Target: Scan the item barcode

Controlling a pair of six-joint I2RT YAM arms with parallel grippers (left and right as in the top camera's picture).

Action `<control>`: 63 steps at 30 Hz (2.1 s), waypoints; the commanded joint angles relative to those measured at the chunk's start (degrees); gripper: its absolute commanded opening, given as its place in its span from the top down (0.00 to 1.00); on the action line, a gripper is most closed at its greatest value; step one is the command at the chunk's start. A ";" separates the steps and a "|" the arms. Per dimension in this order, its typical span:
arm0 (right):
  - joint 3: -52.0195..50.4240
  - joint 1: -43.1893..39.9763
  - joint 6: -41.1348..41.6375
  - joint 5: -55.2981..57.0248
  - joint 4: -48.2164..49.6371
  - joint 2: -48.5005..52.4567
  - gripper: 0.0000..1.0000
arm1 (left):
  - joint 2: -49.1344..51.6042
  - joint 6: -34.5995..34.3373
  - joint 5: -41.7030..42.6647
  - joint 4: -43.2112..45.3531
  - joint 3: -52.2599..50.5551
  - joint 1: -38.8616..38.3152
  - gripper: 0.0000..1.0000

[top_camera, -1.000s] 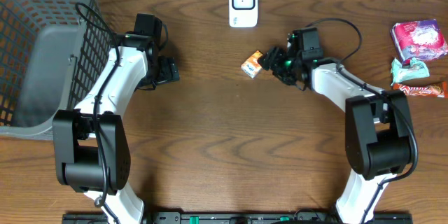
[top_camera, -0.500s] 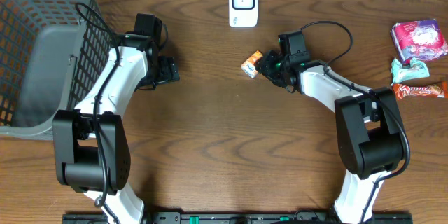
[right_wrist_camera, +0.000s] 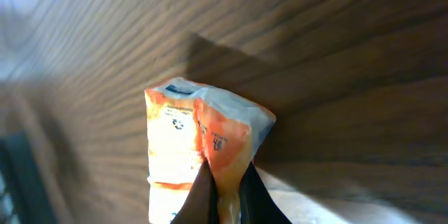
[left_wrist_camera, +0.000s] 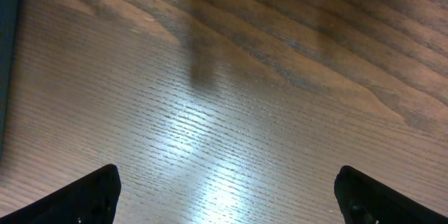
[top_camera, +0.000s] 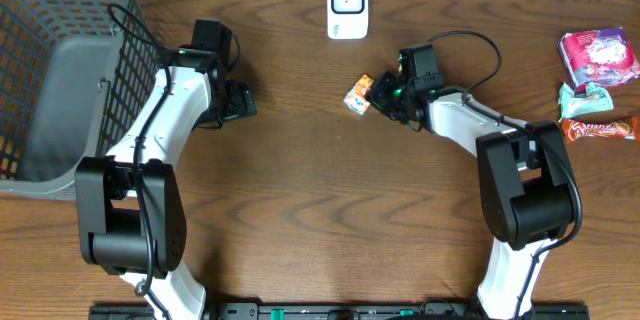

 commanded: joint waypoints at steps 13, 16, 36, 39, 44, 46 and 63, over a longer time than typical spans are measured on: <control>-0.63 -11.41 -40.74 -62.29 5.57 1.68 0.99 | 0.07 0.57 -0.76 -0.33 0.46 0.09 0.02; -0.63 -11.47 -43.32 -66.29 5.60 1.68 0.99 | 0.07 0.57 -0.76 -0.33 0.46 0.09 0.02; -0.63 -9.31 -43.41 -59.47 5.05 1.68 0.99 | 0.07 0.55 -0.76 -0.33 0.46 0.09 0.02; -0.63 -9.14 -37.86 -50.88 4.20 1.68 0.99 | 0.07 0.57 -0.76 -0.33 0.46 0.09 0.02; -0.63 -8.04 -34.16 -38.86 0.85 0.98 0.99 | 0.07 0.57 -0.76 -0.33 0.46 0.09 0.02; -0.63 -7.39 -33.14 -31.54 -1.88 0.04 0.99 | 0.07 0.57 -0.76 -0.33 0.46 0.09 0.02; -0.46 8.20 -30.75 26.12 -8.13 -11.98 0.99 | 0.07 0.57 -0.76 -0.33 0.46 0.09 0.02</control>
